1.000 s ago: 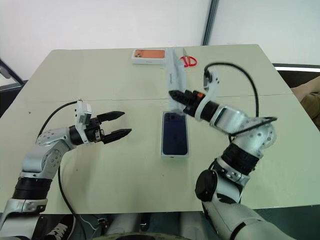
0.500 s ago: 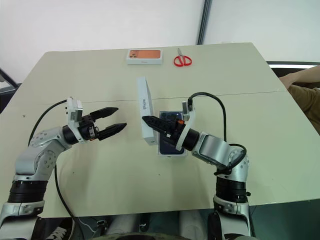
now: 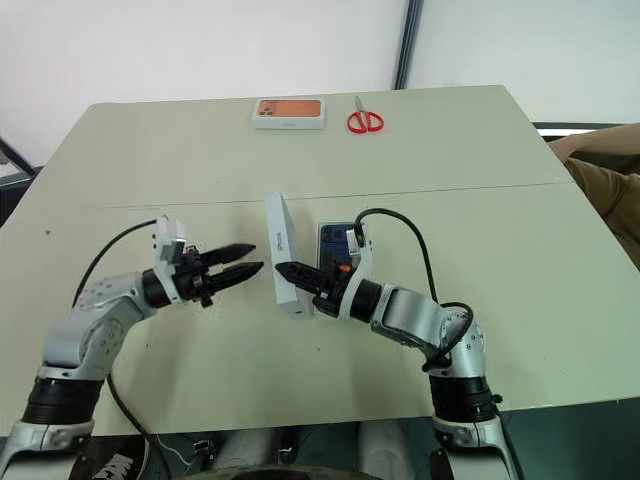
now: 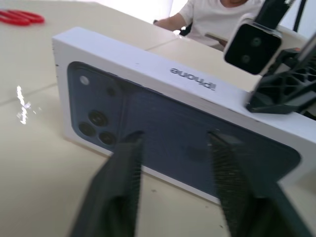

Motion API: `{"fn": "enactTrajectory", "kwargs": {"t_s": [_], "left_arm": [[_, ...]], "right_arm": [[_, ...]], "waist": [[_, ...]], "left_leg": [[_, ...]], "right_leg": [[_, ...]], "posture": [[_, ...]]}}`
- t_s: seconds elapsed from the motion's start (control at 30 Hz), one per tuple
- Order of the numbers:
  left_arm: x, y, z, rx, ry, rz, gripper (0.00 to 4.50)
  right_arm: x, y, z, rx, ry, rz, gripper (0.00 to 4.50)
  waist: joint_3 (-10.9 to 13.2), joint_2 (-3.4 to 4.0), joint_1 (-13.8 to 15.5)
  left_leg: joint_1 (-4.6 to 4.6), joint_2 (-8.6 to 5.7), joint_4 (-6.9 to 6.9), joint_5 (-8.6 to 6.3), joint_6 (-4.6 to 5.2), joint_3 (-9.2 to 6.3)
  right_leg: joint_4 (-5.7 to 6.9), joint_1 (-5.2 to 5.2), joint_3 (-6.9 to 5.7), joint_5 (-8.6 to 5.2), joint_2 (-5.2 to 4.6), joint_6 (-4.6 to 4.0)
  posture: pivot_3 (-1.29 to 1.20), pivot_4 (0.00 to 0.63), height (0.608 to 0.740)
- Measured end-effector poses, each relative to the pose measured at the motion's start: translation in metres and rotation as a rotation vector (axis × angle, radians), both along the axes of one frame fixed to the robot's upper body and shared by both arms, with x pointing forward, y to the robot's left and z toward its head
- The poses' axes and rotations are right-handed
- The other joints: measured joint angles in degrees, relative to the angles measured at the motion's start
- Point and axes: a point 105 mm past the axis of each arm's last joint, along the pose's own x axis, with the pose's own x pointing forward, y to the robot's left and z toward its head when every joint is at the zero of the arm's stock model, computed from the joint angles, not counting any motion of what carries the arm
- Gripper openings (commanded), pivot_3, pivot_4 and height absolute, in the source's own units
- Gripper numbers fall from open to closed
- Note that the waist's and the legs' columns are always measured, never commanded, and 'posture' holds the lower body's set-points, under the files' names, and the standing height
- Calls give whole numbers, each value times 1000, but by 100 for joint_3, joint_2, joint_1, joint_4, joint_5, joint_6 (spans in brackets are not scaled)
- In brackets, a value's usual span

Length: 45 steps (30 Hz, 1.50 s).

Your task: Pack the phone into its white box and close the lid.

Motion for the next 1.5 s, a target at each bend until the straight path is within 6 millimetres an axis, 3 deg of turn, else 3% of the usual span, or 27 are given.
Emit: {"fn": "enactTrajectory", "kwargs": {"t_s": [0.03, 0.07, 0.3, 0.43, 0.63, 0.83, 0.97, 1.07, 1.2, 1.3, 1.5], "left_arm": [[0, -2, 0, -9, 2, 1, 150], [1, -6, -2, -22, 5, 1, 40], [3, -34, -16, -25, -2, -1, 40], [8, -40, -17, -28, -16, 17, 0], [12, -54, -16, -45, -33, -5, 0], [17, -78, -17, -91, -24, -30, 0], [15, -95, -21, -105, -10, -61, 0], [14, -100, -21, -109, -11, -74, 0], [13, -96, -23, -80, -11, -85, 0], [17, -76, -23, -38, -17, -48, 0], [26, -51, -24, 6, 3, 34, 0]], "right_arm": [[1, -1, 0, 1, 2, -6, 0], [2, -2, 0, 1, 5, -14, 0], [6, -8, 0, 4, 10, -44, 0], [7, -15, -1, -14, 3, -64, 1385], [18, -56, 3, -215, -149, -124, 4476], [31, -105, 25, -435, -435, -231, 4476], [44, -140, 24, -786, -676, -255, 4476], [47, -142, 13, -941, -807, -214, 3695], [54, -144, 5, -1124, -960, -191, 1685], [53, -141, -1, -1197, -1053, -140, 41], [48, -124, -11, -1210, -1143, -42, 41]], "waist": [[0, 0, 7], [0, 0, 16], [0, -1, 18], [0, -1, 37], [0, 0, 137], [0, -3, 162], [0, -3, 147], [0, -3, 117], [0, -3, 152], [1, -3, 157], [1, -3, 174]], "left_leg": [[0, 0, 1, 0, 0, 0], [0, -1, 2, 0, 0, 0], [0, -1, 1, 0, 1, 0], [0, -3, 5, 0, 1, 1], [0, -5, 13, -2, 4, 5], [0, -6, 20, -5, 9, 3], [2, -5, 19, -6, 11, 4], [3, 0, 17, -6, 10, 5], [2, -5, 21, -5, 9, 4], [3, -4, 20, -5, 9, 1], [3, -7, 21, -5, 8, -2]], "right_leg": [[0, 1, 0, 0, 0, 0], [-1, 2, 0, 0, -2, 0], [-2, 2, 0, 0, -1, 0], [-2, 6, -1, 0, -3, 0], [-3, 10, -4, 0, -2, 1], [-12, 25, -13, 0, -3, 4], [-12, 22, -16, -1, 0, 5], [-11, 21, -14, -1, 4, 5], [-11, 22, -13, -1, -1, 5], [-11, 22, -14, -1, -1, 5], [-12, 24, -15, -1, -5, 5]], "posture": [[0, 150, 740], [0, 150, 740], [0, 150, 740], [0, 150, 740], [0, 150, 740], [0, 150, 740], [0, 150, 740], [0, 150, 740], [0, 150, 740], [0, 150, 740], [0, 150, 740]]}}
